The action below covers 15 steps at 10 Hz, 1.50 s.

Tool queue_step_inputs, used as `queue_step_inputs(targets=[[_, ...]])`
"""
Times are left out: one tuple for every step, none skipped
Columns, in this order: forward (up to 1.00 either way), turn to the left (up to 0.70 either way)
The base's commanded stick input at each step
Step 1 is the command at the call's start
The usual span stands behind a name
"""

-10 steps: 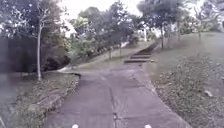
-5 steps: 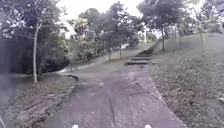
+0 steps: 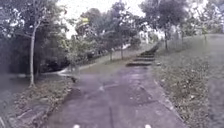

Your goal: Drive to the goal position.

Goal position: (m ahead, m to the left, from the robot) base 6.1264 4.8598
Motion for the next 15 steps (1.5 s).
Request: queue_step_inputs(targets=[[0.70, 0.00], [0.70, 0.00], [0.70, 0.00], [0.70, 0.00], [0.70, 0.00], [0.70, 0.00], [0.70, 0.00], [0.70, 0.00], [0.70, 0.00], [0.70, 0.00], [0.70, 0.03], [0.70, 0.07], [0.70, 0.21], [0.70, 0.35], [0.70, 0.35]])
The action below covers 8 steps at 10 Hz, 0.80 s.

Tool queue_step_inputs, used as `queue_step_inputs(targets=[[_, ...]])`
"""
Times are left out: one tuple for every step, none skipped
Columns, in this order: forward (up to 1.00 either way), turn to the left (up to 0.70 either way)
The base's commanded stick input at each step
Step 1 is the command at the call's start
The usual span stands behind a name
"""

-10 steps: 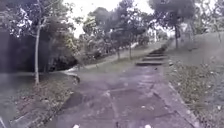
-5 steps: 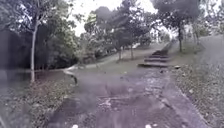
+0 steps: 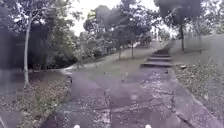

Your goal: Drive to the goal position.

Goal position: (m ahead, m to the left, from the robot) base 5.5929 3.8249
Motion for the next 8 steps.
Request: queue_step_inputs(targets=[[0.70, 0.35], [0.70, 0.35], [0.70, 0.35], [0.70, 0.00], [0.70, 0.00], [0.70, 0.00], [0.70, 0.00], [0.70, 0.00]])
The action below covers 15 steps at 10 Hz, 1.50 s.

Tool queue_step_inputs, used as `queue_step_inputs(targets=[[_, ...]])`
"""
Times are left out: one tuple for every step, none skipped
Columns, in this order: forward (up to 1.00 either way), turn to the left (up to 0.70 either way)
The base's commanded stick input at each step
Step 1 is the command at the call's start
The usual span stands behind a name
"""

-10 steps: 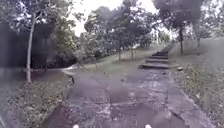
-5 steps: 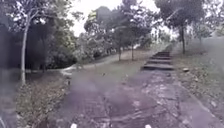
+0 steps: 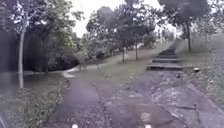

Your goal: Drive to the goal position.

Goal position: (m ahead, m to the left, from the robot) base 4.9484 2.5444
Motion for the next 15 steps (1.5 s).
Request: queue_step_inputs(targets=[[0.70, 0.00], [0.70, 0.04], [0.70, 0.21], [0.70, 0.35], [0.70, 0.35], [0.70, 0.35], [0.70, 0.35], [0.70, 0.35], [0.70, 0.21], [0.70, 0.03], [0.70, 0.00], [0.70, 0.00], [0.70, 0.00], [0.70, 0.00], [0.70, 0.26]])
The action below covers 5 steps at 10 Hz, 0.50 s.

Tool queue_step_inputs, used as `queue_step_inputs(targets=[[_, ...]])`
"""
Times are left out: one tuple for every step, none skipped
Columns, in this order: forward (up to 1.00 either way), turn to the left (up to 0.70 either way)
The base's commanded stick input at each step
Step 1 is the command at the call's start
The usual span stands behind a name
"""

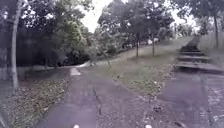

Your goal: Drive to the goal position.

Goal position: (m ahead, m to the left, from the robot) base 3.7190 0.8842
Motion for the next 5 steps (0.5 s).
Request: queue_step_inputs(targets=[[0.70, 0.35], [0.70, 0.35], [0.70, 0.35], [0.70, 0.35], [0.70, 0.16]])
